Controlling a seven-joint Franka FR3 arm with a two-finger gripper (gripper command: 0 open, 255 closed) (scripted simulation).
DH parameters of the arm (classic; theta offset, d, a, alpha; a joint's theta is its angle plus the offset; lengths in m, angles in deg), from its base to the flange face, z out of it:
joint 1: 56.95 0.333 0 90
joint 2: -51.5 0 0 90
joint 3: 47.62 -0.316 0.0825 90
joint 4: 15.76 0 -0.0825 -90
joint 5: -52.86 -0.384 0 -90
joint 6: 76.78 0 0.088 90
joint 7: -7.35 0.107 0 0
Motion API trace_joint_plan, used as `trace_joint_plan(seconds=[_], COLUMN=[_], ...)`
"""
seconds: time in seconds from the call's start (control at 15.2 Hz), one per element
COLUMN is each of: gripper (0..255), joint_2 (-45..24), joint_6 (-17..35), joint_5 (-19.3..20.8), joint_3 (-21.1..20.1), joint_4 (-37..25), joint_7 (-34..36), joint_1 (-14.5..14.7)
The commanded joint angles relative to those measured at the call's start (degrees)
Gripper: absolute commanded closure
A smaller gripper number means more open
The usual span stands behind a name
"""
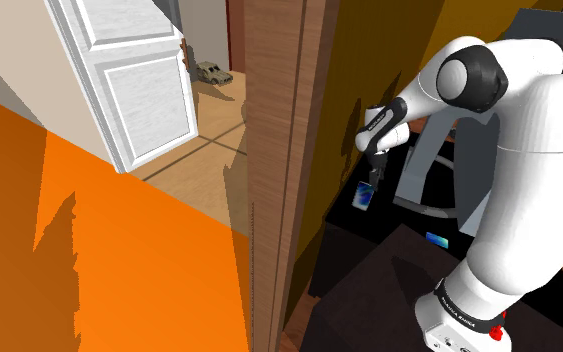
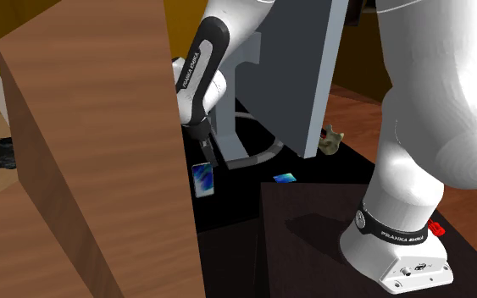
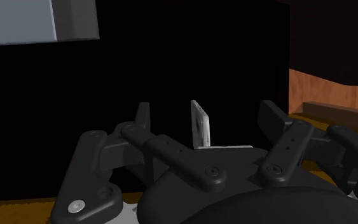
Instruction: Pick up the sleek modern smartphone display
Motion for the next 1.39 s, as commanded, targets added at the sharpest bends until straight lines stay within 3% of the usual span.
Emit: trace_joint_plan(seconds=[0.0,0.26,0.33,0.92,1.32], gripper=[0,0,255,255,255], joint_2=[-1.4,-3.2,-3.3,-3.2,0.9], joint_6=[1.4,3.0,2.9,3.0,-0.7], joint_5=[-0.3,-0.8,-0.8,-0.8,0.3], joint_3=[-0.3,-0.7,-0.7,-0.7,0.2], joint_4=[0.1,-0.1,-0.2,-0.1,0.2], joint_7=[0.1,0.1,0.1,0.1,0.1], joint_1=[-0.2,-0.5,-0.5,-0.5,0.2])
